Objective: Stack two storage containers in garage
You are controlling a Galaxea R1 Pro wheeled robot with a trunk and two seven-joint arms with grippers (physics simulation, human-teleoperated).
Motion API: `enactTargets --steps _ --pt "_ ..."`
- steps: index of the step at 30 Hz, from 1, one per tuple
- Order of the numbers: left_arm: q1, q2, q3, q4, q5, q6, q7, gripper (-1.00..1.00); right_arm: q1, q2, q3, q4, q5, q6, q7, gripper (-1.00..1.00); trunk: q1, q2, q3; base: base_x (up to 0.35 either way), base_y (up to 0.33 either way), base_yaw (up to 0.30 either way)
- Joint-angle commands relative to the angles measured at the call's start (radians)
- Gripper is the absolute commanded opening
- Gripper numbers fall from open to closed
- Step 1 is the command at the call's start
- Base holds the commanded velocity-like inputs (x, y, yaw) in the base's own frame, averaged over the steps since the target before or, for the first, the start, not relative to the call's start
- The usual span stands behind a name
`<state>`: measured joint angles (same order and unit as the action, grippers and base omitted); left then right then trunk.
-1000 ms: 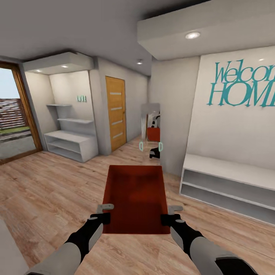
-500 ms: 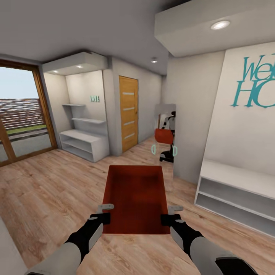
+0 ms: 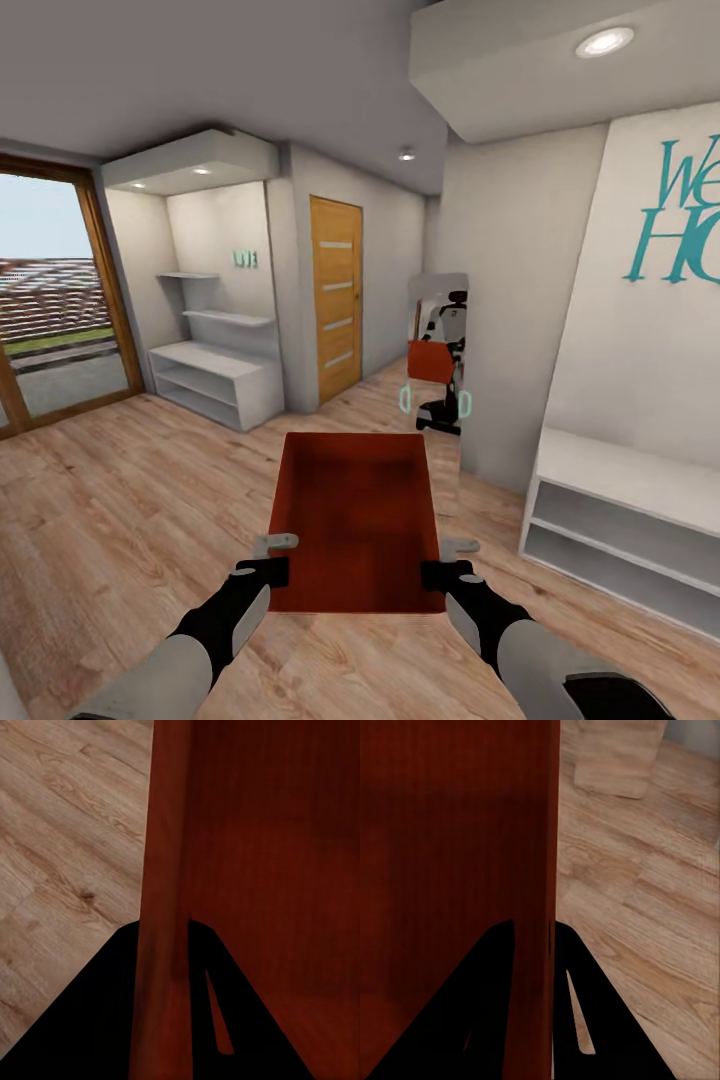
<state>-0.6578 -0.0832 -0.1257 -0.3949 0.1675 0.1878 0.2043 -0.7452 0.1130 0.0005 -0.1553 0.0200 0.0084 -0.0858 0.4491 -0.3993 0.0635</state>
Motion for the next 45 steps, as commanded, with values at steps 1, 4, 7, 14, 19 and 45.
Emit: enactTargets --steps 1,4,7,14,19,45 --pt "0.0 0.002 0.012 0.001 0.001 0.007 0.01 -1.0 0.0 -0.001 -0.013 -0.004 0.015 -0.005 -0.011 -1.0 0.001 -0.001 0.0 0.322 0.0 0.0" --pt "0.0 0.002 0.012 0.001 0.001 0.007 0.01 -1.0 0.0 -0.001 -0.013 -0.004 0.015 -0.005 -0.011 -1.0 0.001 -0.001 0.0 0.322 0.0 0.0" --pt "0.0 0.002 0.012 0.001 0.001 0.007 0.01 -1.0 0.0 -0.001 -0.013 -0.004 0.015 -0.005 -0.01 -1.0 0.001 -0.001 0.0 0.322 0.0 0.0" --pt "0.0 0.002 0.012 0.001 0.001 0.007 0.01 -1.0 0.0 0.001 -0.013 -0.004 0.014 -0.006 -0.011 -1.0 0.001 -0.001 0.0 0.322 0.0 0.0" --pt "0.0 0.002 0.012 0.001 0.001 0.007 0.01 -1.0 0.0 0.002 -0.013 -0.004 0.013 -0.005 -0.008 -1.0 0.001 -0.001 0.0 0.322 0.0 0.0" --pt "0.0 0.002 0.012 0.001 0.001 0.007 0.01 -1.0 0.0 0.0 -0.013 -0.004 0.011 -0.005 -0.009 -1.0 0.001 -0.001 0.0 0.322 0.0 0.233"
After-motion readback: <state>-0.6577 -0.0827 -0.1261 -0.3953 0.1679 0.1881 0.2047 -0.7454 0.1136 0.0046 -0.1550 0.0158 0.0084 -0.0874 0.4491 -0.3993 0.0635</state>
